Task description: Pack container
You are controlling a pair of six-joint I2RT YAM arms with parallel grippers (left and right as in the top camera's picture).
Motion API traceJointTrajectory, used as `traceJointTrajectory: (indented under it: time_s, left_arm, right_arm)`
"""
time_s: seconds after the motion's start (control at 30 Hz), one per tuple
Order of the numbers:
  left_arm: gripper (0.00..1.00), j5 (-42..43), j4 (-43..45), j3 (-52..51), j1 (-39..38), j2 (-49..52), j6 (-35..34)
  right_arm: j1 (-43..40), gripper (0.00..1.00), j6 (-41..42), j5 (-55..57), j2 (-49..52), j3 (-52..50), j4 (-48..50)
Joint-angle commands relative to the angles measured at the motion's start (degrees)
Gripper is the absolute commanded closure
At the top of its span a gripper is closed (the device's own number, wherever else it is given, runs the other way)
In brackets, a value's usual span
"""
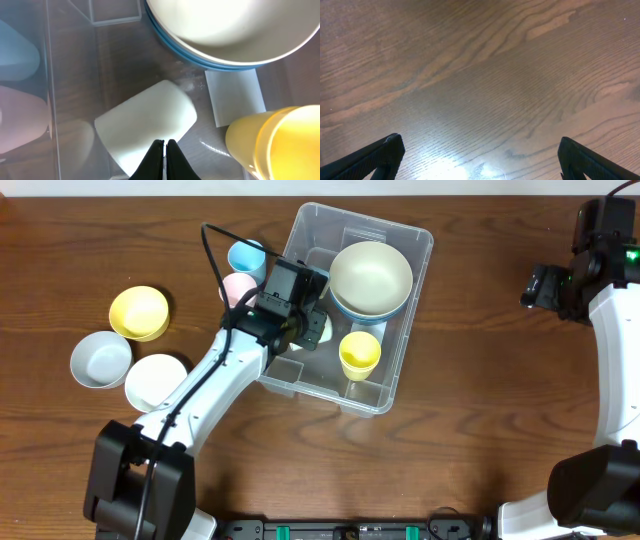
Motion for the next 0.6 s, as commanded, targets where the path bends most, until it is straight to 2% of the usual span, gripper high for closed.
traceJointTrajectory:
  time_s: [0.0, 0.13, 0.33, 0.37, 0.43, 0.57]
  left_arm:
    - [0.94, 0.7, 0.15, 1.25, -0.15, -0.5, -1.33]
    - [0.94, -1.86, -0.28, 1.25, -0.11, -0.5, -2.95]
    - [0.94, -10.12, -5.38, 1.22, -0.11, -0.48, -18.1]
    - [0.85, -10.1, -6.56, 1.22, -0.11, -0.48, -19.87]
    - [0.52, -10.1, -8.66, 1.22, -0.09, -0.46, -23.43]
    - [0.43, -9.97, -10.64, 1.16, -0.11, -0.39, -29.51]
  right_arm:
    - [-0.31, 0.01, 0.9, 0.0, -0.92, 0.76, 0.02]
    - [-0.31, 0.01, 0.9, 0.0, -0.94, 0.76, 0.02]
    - [-0.31, 0.01, 0.9, 0.0, -0.92, 0.76, 0.02]
    - [-0.31, 0.01, 0.9, 0.0, -0.94, 0.76, 0.02]
    - [-0.31, 0.01, 0.9, 0.0, -0.94, 0.76, 0.02]
    - [-0.31, 0.01, 0.9, 0.0, -0.92, 0.76, 0.02]
